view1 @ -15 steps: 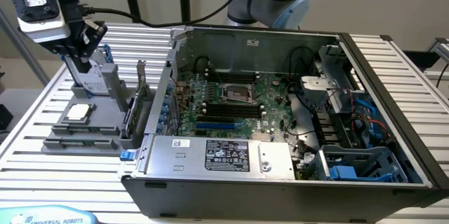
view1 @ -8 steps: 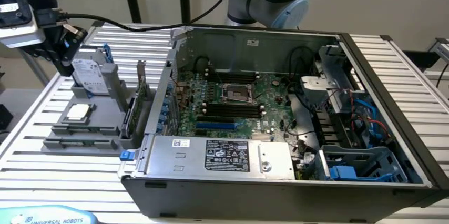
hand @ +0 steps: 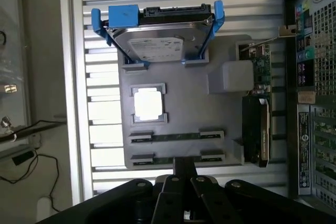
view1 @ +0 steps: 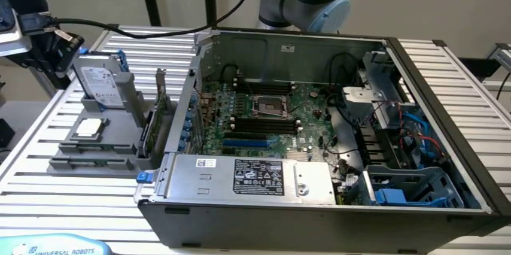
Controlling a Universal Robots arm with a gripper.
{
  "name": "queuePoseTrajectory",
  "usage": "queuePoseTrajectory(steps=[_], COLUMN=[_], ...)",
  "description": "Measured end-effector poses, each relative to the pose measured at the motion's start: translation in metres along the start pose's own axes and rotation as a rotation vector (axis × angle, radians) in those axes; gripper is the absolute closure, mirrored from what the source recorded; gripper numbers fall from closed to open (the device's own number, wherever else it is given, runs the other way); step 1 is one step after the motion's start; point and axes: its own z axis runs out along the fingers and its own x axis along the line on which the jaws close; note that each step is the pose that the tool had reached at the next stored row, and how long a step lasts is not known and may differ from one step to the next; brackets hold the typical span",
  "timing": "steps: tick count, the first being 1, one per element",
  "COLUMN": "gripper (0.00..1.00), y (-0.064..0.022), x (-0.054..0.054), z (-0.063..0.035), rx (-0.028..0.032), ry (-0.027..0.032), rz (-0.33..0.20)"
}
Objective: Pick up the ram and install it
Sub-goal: 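Reach for the ram, then pick up the ram and move it above insertion slot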
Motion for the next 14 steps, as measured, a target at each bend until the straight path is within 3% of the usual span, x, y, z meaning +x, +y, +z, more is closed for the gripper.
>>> queuePoseTrajectory(steps=[3,14], gripper=[0.89,0.89], y=[-0.0001,-0.0001], x=[0.0017,0.0022], z=[0.0003,0.0003], rx=[0.0034,0.0036], ry=[0.0006,0.0008], rz=[-0.023,-0.026])
